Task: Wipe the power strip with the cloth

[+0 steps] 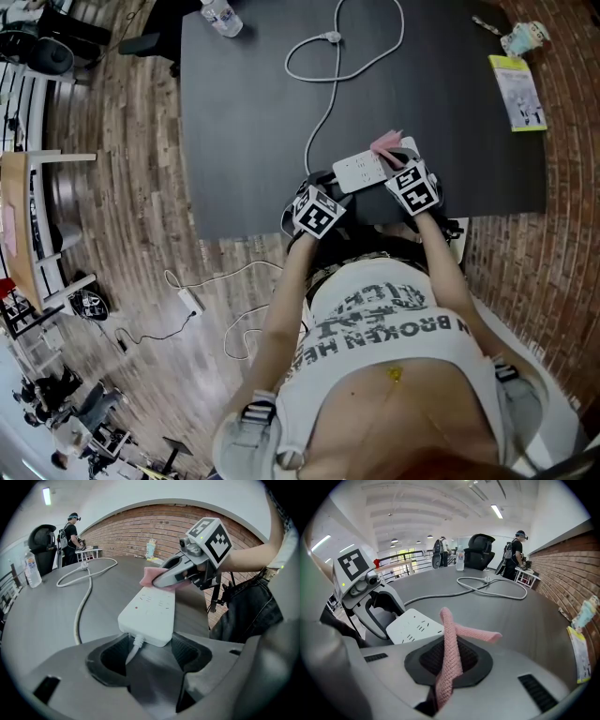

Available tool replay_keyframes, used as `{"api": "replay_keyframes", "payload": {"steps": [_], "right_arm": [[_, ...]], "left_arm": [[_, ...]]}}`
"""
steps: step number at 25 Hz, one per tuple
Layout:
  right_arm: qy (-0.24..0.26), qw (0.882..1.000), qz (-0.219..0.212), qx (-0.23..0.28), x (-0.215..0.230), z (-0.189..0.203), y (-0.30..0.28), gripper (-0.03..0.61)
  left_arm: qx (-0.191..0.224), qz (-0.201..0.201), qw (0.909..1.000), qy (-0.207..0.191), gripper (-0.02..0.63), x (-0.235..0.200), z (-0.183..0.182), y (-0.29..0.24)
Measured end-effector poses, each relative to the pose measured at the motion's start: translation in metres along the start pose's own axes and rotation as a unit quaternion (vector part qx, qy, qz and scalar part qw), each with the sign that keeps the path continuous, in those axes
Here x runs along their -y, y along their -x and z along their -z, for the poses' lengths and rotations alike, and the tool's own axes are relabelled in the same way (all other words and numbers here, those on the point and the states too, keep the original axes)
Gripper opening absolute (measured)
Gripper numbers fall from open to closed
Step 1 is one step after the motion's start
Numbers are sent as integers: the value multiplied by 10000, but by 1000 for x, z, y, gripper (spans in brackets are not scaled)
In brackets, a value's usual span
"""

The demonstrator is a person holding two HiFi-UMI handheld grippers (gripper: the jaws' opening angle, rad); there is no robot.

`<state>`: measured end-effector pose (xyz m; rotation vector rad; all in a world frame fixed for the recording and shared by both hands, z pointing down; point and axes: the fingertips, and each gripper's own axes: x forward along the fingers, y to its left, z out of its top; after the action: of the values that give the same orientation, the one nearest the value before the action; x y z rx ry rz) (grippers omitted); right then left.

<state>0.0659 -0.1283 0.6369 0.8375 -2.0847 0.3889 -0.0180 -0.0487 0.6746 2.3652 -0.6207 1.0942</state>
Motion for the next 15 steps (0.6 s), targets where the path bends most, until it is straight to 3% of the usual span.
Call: {"api": "replay_keyframes", "payload": {"steps": [15], "right_arm": [[-97,9998,112,-94,22,9,6,17]], "left_arm": [[-8,-25,10000,-2,270,0,-1,-1]]}}
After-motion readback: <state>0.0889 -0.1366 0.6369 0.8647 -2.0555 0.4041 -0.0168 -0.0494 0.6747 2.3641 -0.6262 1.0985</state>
